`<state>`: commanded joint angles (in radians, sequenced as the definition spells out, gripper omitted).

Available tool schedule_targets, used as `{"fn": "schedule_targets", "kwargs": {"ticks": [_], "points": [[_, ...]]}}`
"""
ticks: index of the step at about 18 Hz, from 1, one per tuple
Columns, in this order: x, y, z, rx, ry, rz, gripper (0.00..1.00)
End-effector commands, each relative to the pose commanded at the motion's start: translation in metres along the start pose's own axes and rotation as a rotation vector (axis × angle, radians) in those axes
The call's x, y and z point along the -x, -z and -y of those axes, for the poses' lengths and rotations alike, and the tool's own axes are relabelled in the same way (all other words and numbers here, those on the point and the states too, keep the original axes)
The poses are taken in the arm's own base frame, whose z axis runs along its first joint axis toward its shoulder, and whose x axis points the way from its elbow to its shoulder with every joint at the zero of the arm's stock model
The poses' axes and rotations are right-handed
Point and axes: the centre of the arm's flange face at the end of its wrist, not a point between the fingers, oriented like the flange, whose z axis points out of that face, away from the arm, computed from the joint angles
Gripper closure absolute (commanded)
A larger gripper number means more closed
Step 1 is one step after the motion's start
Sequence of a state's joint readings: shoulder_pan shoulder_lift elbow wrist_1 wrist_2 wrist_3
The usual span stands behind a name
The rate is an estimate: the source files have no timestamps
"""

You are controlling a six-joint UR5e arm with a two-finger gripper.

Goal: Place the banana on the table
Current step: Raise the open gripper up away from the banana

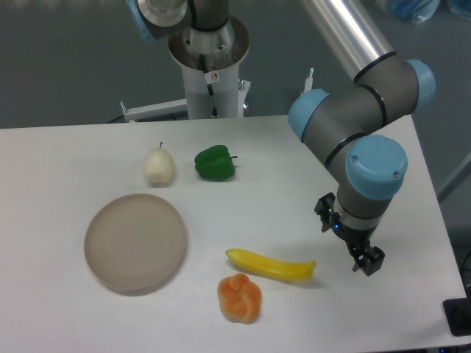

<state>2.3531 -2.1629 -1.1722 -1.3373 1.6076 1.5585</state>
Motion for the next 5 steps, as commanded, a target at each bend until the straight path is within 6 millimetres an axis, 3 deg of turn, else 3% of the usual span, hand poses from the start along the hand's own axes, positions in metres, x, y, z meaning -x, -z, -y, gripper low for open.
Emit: {"fn": "schedule_targets", "kwargs": {"ticks": [5], "points": [[0.0034,0.0119,-0.0034,-0.003,0.023,-0.014,0.0]]}}
